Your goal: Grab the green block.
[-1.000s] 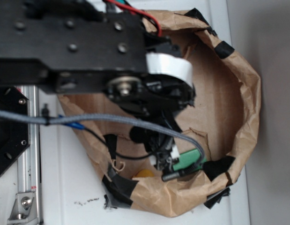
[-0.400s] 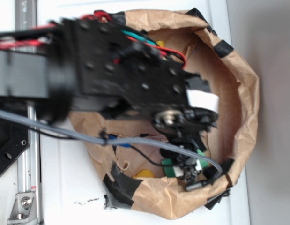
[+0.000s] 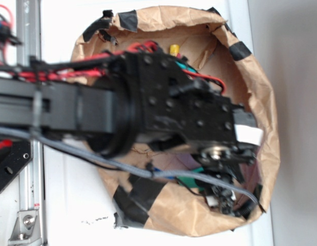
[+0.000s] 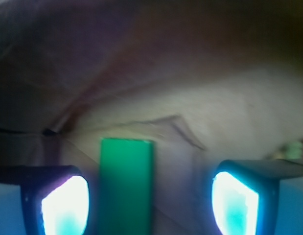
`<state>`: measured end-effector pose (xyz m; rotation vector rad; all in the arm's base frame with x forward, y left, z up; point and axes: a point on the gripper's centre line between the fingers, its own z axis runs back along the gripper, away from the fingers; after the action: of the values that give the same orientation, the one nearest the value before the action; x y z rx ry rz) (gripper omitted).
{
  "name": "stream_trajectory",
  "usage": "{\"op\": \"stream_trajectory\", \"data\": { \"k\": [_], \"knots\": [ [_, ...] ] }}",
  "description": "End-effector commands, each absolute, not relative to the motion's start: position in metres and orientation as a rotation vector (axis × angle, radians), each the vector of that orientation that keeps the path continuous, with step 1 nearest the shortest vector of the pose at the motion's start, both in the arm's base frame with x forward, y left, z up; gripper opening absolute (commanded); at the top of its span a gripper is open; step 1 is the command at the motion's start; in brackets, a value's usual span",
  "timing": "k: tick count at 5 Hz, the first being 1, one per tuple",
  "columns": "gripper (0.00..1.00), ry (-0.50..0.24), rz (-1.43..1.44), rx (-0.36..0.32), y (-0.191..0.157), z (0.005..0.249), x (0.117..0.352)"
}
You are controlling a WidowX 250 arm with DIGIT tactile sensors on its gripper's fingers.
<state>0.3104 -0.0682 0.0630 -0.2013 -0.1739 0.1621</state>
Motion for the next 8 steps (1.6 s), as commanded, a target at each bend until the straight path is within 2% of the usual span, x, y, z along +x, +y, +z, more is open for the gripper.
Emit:
{"op": "stream_trajectory", "data": {
  "k": [1,2,3,4,5,6,7,8],
  "knots": [
    [1.0,-0.173,0.07,-0.182,-0.102,0.044,0.308],
    [1.0,-0.143,0.024,-0.147,-0.108,0.021,0.294],
    [1.0,-0.123,0.008,-0.106,-0.108,0.01,0.284],
    [0.0,-0.123,0.049,-0.133,-0.093,0.01,0.273],
    [0.0,-0.2,0.089,-0.144,-0.068,0.041,0.276],
    [0.0,-0.257,0.134,-0.168,-0.041,0.09,0.284],
    [0.0,-0.226,0.116,-0.078,-0.021,0.142,0.284],
    [0.0,-0.196,0.039,0.042,-0.022,0.194,0.278]
  ]
}}
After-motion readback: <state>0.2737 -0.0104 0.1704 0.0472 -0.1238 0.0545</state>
